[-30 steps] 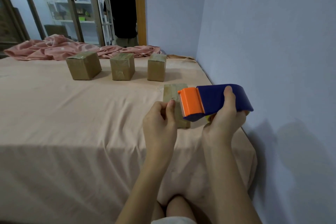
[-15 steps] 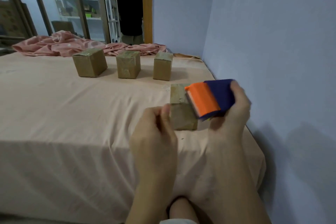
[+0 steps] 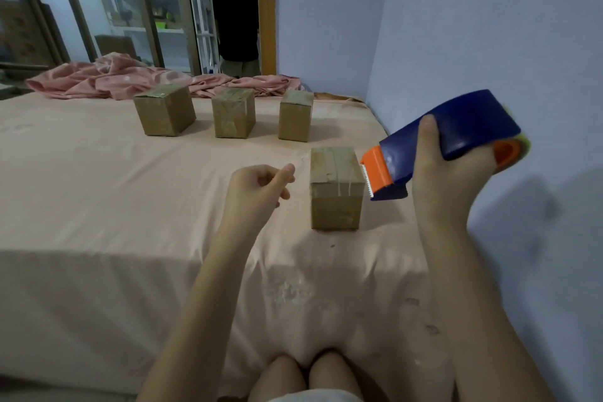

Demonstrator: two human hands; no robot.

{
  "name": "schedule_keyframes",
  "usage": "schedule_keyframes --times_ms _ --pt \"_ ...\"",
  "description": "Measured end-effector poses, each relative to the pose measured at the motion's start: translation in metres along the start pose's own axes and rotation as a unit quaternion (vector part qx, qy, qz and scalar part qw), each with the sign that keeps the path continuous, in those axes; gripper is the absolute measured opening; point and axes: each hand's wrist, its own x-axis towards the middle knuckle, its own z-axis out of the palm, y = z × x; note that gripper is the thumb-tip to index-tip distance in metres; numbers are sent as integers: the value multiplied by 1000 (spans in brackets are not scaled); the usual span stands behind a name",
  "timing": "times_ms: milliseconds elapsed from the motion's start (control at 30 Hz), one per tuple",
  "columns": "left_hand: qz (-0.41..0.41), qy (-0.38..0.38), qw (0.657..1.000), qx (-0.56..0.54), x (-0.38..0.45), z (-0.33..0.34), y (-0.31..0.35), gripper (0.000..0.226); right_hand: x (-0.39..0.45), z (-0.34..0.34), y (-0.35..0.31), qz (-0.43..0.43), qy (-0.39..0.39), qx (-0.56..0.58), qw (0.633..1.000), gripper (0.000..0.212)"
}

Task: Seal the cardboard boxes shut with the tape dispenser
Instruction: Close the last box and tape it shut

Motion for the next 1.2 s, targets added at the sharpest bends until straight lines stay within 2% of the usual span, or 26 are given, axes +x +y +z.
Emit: schedule_keyframes --times_ms 133,300,433,600,967,1200 --pt "-15 -28 999 28 15 7 -4 28 10 6 10 -24 -55 -117 991 23" --pt "-20 -53 997 47 30 13 -3 30 26 15 19 -38 -86 -189 977 24" --pt "-28 -61 996 61 35 18 -10 32 30 16 27 -17 -106 -211 971 34" --pt "-34 -59 996 61 36 22 -17 32 29 14 34 1 -107 -225 969 33" --pt "-42 -67 994 73 46 22 -24 33 26 25 35 -40 -134 -271 952 20" --pt "-72 -69 994 52 34 34 -40 36 26 24 43 -15 -153 -303 940 19"
